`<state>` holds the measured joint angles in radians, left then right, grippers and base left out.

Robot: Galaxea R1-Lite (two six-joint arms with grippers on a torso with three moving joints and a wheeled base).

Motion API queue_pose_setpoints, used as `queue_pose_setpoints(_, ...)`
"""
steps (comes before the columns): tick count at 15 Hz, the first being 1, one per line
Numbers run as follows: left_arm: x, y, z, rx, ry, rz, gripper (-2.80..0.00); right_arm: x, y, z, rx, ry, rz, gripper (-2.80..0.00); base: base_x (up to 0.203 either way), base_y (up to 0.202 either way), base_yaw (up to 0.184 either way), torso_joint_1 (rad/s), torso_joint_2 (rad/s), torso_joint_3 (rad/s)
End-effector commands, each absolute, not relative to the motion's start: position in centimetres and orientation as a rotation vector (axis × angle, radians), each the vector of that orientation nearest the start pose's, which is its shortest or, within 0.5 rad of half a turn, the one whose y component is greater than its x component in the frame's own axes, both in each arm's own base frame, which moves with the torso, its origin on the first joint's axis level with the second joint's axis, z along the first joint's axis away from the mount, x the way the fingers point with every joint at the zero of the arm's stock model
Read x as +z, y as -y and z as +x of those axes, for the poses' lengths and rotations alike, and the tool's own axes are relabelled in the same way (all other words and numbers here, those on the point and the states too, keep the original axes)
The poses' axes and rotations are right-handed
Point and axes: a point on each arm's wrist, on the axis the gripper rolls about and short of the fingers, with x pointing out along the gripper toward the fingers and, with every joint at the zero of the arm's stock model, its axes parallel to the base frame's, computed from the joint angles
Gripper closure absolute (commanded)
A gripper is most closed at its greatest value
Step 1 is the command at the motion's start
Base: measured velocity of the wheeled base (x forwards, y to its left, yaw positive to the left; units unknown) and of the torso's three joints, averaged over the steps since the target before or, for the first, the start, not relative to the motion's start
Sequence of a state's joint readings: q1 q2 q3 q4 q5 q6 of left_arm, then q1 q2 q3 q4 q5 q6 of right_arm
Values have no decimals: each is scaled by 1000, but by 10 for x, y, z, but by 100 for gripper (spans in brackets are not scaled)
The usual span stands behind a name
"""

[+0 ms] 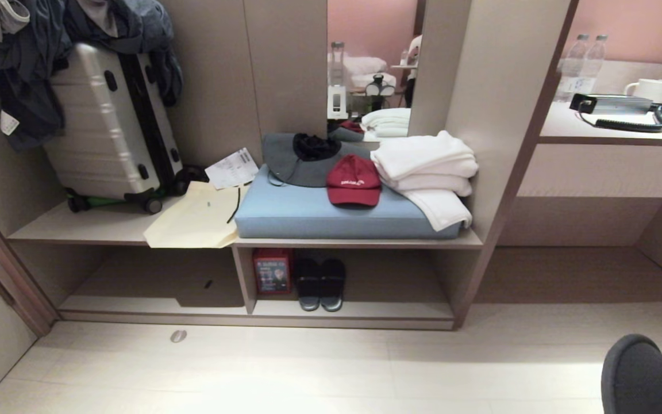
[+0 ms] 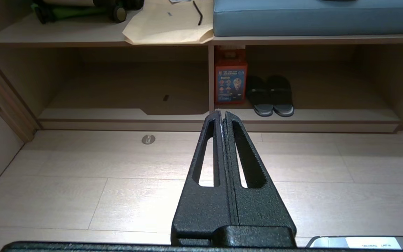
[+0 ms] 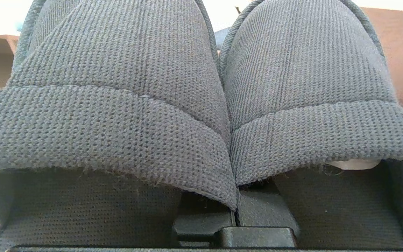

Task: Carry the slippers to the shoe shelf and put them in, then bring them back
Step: Place the slippers into the shoe cabinet

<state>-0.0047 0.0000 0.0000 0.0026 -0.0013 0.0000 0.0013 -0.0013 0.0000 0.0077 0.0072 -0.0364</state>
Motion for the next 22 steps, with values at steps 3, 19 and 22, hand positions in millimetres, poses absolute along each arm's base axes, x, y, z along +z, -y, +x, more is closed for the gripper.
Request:
queue_pose_setpoints(3, 75, 0, -23, -6, -5, -2, 0, 74, 0, -23, 8, -6, -35, 0, 0, 0, 0, 4, 5, -179)
queue_pose_setpoints(19, 75, 0, -23, -5, -5, -8, 0, 74, 0, -23, 9, -6, -35, 0, 0, 0, 0, 3, 3, -198)
queue_pose_setpoints(22, 75, 0, -23, -5, -5, -8, 0, 74, 0, -23, 9, -6, -35, 0, 0, 0, 0, 3, 2, -197)
